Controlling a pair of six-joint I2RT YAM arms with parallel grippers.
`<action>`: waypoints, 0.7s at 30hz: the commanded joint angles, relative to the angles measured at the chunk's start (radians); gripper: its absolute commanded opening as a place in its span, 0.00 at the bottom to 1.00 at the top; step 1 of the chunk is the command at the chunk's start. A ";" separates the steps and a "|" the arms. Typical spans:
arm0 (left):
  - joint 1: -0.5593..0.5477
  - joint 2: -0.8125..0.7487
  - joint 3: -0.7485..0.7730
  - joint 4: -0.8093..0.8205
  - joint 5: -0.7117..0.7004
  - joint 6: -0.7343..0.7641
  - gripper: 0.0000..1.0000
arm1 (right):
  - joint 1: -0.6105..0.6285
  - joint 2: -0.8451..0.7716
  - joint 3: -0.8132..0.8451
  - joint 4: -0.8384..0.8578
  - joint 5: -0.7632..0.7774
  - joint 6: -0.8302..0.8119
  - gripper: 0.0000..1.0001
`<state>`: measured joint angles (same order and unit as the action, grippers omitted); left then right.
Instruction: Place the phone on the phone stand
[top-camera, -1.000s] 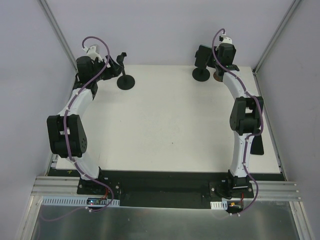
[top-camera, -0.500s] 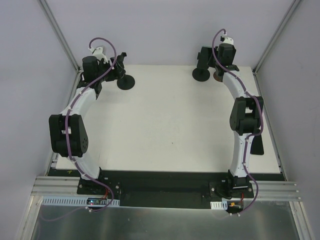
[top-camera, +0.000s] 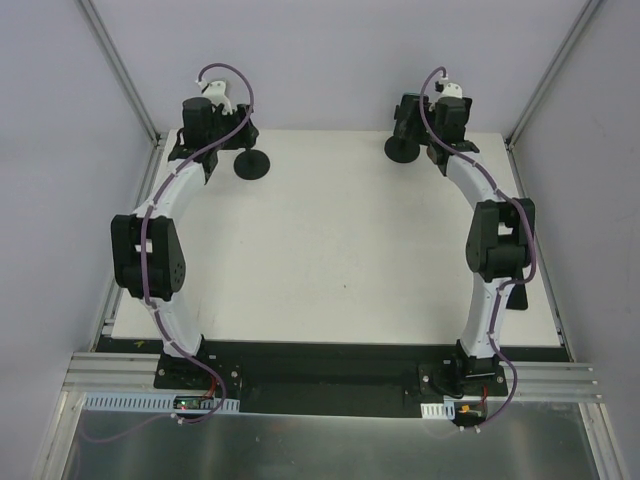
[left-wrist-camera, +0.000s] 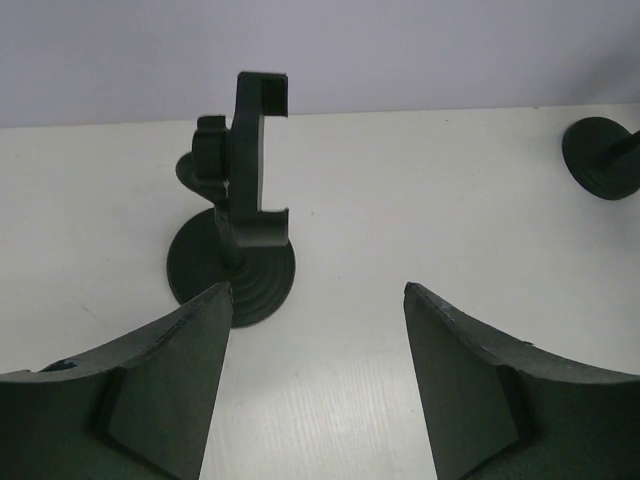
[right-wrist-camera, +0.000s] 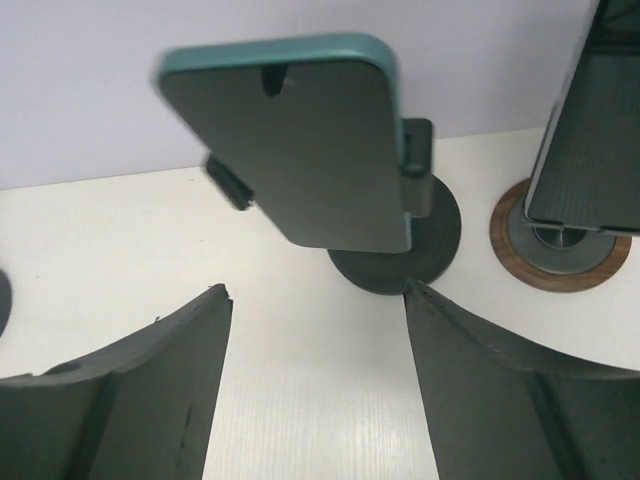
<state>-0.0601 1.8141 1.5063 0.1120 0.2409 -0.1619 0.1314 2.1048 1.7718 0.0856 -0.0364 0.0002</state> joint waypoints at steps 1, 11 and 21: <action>-0.014 0.060 0.133 -0.043 -0.103 0.074 0.66 | 0.028 -0.146 -0.020 0.114 -0.033 -0.039 0.73; -0.073 0.169 0.262 -0.067 -0.236 0.150 0.59 | 0.056 -0.226 -0.078 0.152 -0.051 -0.040 0.74; -0.086 0.215 0.313 -0.077 -0.305 0.183 0.38 | 0.096 -0.266 -0.101 0.155 -0.046 -0.071 0.74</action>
<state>-0.1390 2.0224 1.7725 0.0330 -0.0082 -0.0109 0.2131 1.9072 1.6714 0.1894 -0.0689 -0.0448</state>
